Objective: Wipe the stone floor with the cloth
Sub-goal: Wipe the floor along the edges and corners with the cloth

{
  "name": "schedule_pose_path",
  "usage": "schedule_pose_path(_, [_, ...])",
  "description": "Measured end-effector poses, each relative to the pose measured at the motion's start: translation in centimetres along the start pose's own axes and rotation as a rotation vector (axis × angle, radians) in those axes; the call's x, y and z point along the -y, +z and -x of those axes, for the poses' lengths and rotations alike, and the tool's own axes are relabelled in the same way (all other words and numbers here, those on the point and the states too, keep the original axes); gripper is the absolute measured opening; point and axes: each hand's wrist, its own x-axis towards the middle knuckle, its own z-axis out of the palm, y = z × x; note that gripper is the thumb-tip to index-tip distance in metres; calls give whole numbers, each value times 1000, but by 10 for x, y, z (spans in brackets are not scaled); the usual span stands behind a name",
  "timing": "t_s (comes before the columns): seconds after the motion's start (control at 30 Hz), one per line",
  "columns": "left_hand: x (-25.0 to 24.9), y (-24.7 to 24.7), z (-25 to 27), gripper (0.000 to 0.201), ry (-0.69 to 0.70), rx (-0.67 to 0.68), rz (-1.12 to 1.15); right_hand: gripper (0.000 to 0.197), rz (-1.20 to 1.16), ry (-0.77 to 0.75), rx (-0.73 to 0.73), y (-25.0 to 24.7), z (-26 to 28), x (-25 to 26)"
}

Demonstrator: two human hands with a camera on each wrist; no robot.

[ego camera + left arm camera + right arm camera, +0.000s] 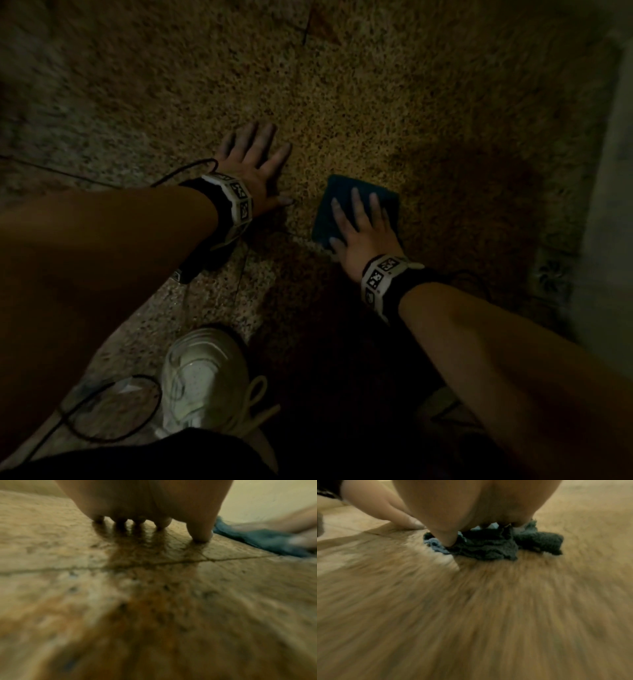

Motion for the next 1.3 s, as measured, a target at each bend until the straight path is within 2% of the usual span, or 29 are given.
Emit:
schedule_pose_path(0.13, [0, -3, -2, 89, -1, 26, -13, 61, -11, -27, -82, -30, -31, -7])
schedule_pose_path(0.27, [3, -4, -3, 90, 18, 40, -17, 62, -100, 99, -40, -77, -78, 1])
schedule_pose_path(0.43, [11, -5, -1, 93, 24, 48, -44, 62, -191, 163, -123, -98, -102, 14])
schedule_pose_path(0.53, [11, -6, 2, 95, 16, 46, -37, 60, -173, 159, -102, -95, -98, 13])
schedule_pose_path(0.73, [23, -7, 14, 92, -82, 96, 20, 59, -104, -36, -117, -59, -60, 18])
schedule_pose_path(0.97, [49, 2, 39, 87, -139, 182, -22, 59, 36, -156, -76, -12, -22, 49])
schedule_pose_path(1.1, [55, 3, 46, 86, -151, 210, -38, 58, 99, -202, -39, -7, -15, 49])
schedule_pose_path(1.3, [66, 5, 46, 88, -194, 173, 6, 59, 74, -205, -13, -11, -16, 48])
